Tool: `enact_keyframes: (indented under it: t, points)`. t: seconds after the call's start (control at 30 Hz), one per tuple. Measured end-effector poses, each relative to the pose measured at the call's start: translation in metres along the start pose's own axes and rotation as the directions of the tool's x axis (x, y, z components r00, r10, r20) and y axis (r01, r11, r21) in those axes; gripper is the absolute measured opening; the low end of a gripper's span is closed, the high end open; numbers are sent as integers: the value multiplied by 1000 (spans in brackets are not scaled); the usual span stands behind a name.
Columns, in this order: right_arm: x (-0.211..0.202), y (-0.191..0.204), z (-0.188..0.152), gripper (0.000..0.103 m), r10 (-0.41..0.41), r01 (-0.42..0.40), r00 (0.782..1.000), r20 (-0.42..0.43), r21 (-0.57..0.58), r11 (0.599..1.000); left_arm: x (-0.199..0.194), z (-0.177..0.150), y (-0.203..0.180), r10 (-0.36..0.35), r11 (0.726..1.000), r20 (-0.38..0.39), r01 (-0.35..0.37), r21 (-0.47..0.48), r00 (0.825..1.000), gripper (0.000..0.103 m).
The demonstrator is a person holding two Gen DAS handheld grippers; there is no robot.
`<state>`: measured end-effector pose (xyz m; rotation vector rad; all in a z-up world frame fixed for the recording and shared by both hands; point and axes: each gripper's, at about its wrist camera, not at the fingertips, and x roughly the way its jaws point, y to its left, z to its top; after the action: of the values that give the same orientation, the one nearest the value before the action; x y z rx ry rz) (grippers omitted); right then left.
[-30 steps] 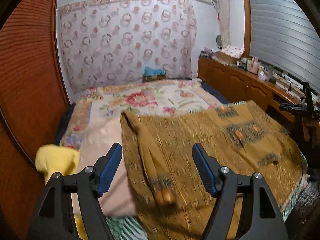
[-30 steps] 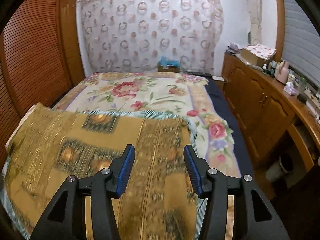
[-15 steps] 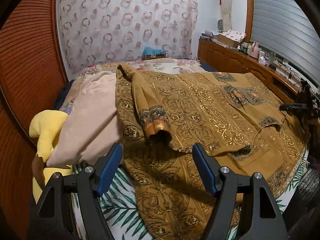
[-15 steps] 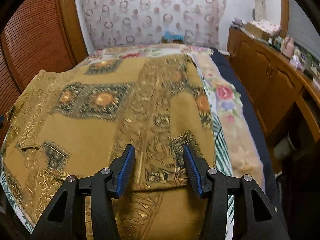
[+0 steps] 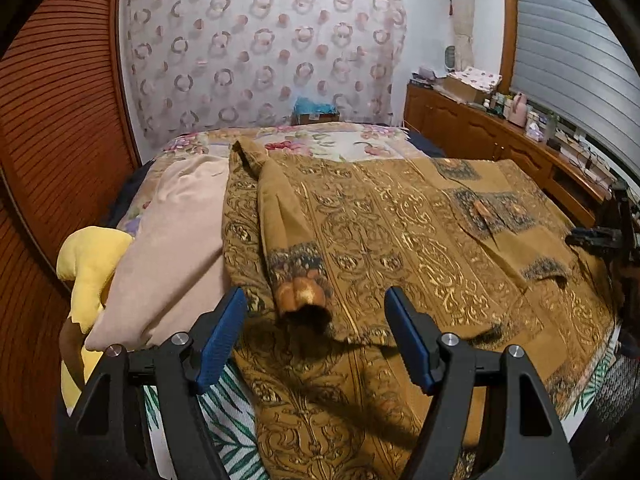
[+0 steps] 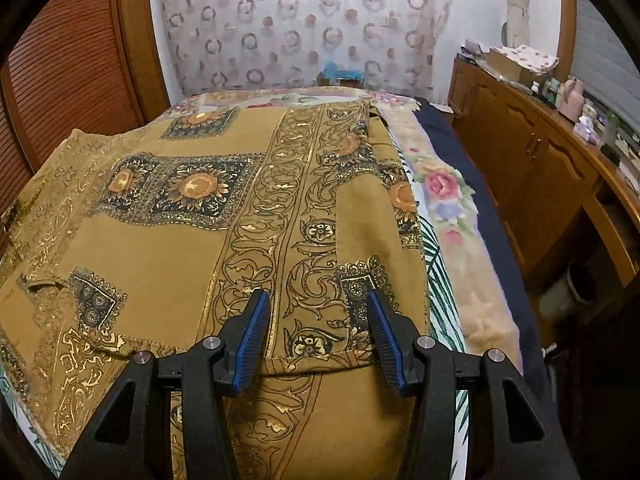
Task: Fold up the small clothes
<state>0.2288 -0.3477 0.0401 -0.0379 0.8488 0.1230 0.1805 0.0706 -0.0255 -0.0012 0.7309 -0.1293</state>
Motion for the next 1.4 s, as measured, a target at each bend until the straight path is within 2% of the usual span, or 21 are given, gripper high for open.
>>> enact_keyframes:
  t: [0.03, 0.17, 0.33, 0.5, 0.57, 0.6, 0.63, 0.83, 0.97, 1.13, 1.23, 1.4]
  points:
    - [0, 0, 2, 53, -2, 2, 1000, 0, -2, 1000, 2, 1, 0, -2, 1000, -1, 2, -3, 1000, 57]
    - [7, 7, -8, 55, -17, 17, 1000, -2, -21, 1000, 13, 4, -4, -1, 1000, -26, 1, 14, 1000, 36]
    - [15, 10, -16, 55, -16, 16, 1000, -1, -23, 1000, 28, 5, -11, 61, 997, -61, -58, 57, 996, 33]
    - [14, 9, -15, 55, -15, 15, 1000, -2, -24, 1000, 40, 6, -3, 70, 997, -95, -68, 28, 993, 33]
    - [13, 9, -15, 55, -16, 16, 1000, -2, -25, 1000, 43, 5, -1, 71, 997, -104, -69, 28, 992, 21]
    - [12, 9, -15, 55, -17, 17, 1000, -2, -25, 1000, 43, 5, -1, 74, 997, -105, -72, 28, 992, 9]
    - [15, 9, -15, 55, -16, 16, 1000, -2, -25, 1000, 42, 5, -1, 69, 997, -102, -67, 22, 992, 8]
    - [15, 9, -15, 55, -16, 15, 1000, -2, -25, 1000, 18, 10, -12, 67, 998, -22, -66, 24, 998, 5]
    - [15, 9, -15, 55, -15, 15, 1000, -2, -25, 1000, 9, 11, -13, 51, 999, -1, -51, 16, 999, 5]
    - [18, 8, -16, 55, -4, 4, 1000, 0, -16, 1000, 10, 8, -12, 43, 999, -13, -43, 11, 999, 5]
    - [15, -3, -17, 55, 42, -43, 999, 25, 43, 998, 16, 6, -12, 49, 999, -27, -49, 9, 998, 5]
    - [4, -22, -27, 55, 52, -58, 997, 54, 105, 993, 21, 2, -8, 49, 999, -51, -49, 0, 998, 5]
